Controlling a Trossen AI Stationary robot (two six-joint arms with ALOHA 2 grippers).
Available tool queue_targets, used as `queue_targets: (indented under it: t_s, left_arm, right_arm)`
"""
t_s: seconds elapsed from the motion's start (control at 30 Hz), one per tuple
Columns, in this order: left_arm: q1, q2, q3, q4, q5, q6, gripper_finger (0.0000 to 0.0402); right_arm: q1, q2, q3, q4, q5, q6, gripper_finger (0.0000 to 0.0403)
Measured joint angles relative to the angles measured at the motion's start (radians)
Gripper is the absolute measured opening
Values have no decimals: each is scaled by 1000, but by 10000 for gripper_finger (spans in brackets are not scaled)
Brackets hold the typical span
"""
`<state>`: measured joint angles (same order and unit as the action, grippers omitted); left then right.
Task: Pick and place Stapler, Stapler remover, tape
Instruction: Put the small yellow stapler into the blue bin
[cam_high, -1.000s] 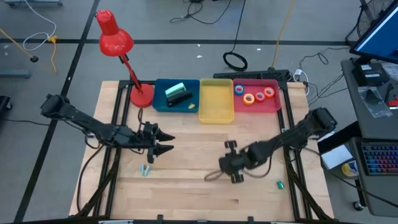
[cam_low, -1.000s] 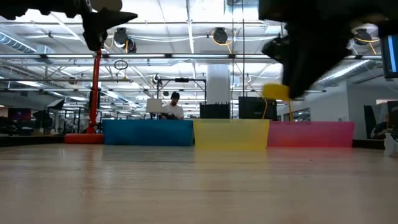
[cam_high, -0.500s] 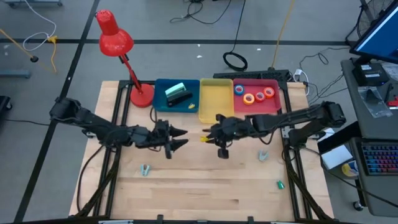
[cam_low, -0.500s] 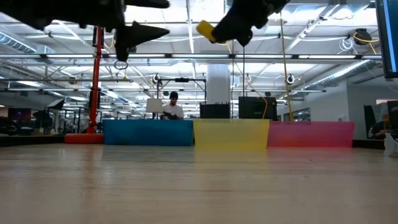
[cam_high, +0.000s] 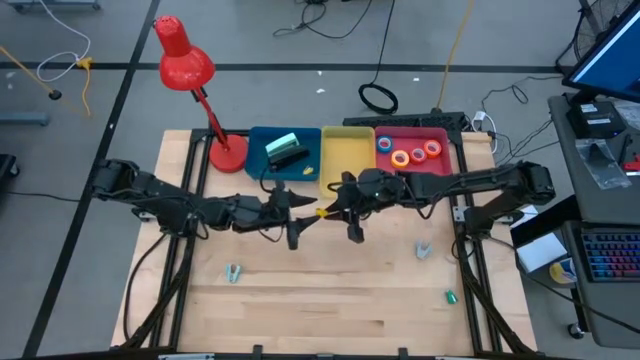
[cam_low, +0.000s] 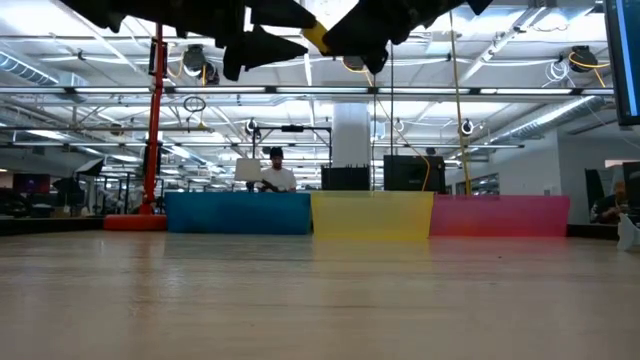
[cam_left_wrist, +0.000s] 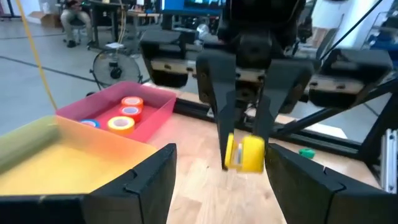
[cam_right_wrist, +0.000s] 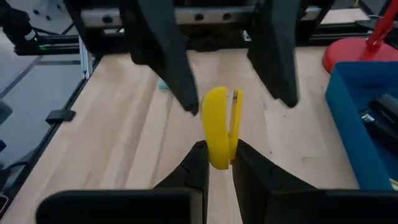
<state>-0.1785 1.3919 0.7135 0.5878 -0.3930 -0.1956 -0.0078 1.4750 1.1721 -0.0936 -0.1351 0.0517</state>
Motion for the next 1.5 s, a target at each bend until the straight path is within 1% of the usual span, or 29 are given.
queue_targets:
  t_s: [0.13,0.3,0.5,0.8,0.87,0.93,1.03,1.17,1.2,1.27,1.3,1.43,1.5]
  left_arm:
    - [11,-1,0,-11,0,4,244]
    - [30,-1,0,-8,9,5,244]
    - [58,-1,0,8,83,-9,244]
    - [78,-1,0,25,133,-51,238]
    - [78,-1,0,27,140,-60,223]
    - [79,-1,0,40,161,-61,198]
    - [85,-1,0,52,194,-67,147]
    - [101,-1,0,55,243,-76,70]
    - [105,-1,0,57,258,-76,57]
    - [110,-1,0,58,282,-76,56]
    - [113,-1,0,58,291,-77,56]
    - [113,-1,0,55,284,-99,56]
    - [114,-9,0,18,262,-100,56]
  right_arm:
    - [-13,0,0,28,-26,-4,36]
    - [-13,0,0,39,-26,-4,36]
    - [-11,-1,0,55,-27,14,36]
    - [-11,-1,0,67,-27,41,36]
    - [-11,-1,0,67,-26,41,36]
    - [-11,-1,0,70,-26,41,36]
    - [-10,-1,1,73,-24,51,36]
    - [-11,-1,1,66,-23,66,36]
    - [-11,-1,1,66,-25,66,36]
    - [-10,-1,1,65,-26,66,38]
    - [-10,-1,1,64,-27,64,46]
    - [-10,-1,1,48,-26,57,109]
    - [-10,-1,1,10,-26,56,142]
